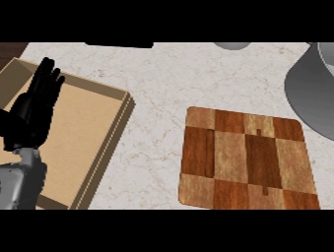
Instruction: Pick the cupcake from the cutting board and place it in the pot
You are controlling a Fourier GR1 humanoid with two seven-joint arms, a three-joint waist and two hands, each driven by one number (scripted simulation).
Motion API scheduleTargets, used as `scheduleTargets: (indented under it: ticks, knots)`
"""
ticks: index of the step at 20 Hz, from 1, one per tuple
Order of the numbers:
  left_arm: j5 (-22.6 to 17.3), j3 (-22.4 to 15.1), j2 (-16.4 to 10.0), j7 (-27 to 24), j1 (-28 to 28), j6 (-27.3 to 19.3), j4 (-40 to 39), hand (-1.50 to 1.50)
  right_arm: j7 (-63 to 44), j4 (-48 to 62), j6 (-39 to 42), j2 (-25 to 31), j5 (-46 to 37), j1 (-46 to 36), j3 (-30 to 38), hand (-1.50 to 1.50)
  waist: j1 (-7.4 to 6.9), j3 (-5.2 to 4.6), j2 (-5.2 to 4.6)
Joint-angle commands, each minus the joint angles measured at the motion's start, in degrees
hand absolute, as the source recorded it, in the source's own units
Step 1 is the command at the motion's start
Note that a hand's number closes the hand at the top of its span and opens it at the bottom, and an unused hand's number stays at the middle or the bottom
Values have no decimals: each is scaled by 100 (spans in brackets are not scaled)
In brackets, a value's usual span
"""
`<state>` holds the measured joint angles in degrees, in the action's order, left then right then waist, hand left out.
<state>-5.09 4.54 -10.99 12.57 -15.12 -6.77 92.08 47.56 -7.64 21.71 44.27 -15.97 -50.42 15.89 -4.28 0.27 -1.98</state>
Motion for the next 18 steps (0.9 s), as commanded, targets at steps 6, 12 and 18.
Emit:
scheduleTargets:
  ticks: [6,12,18]
  knots:
    - [3,54,2,-123,22,-12,13,0,51,133,1359,609,497,67,462,-150,-22,45,-63]
    - [62,-47,45,32,-145,-76,105,0,-189,-15,1779,974,584,188,506,-150,20,74,-82]
    - [2,-21,9,66,-4,-16,214,0,-254,-180,1875,1089,632,408,506,-150,-52,79,-63]
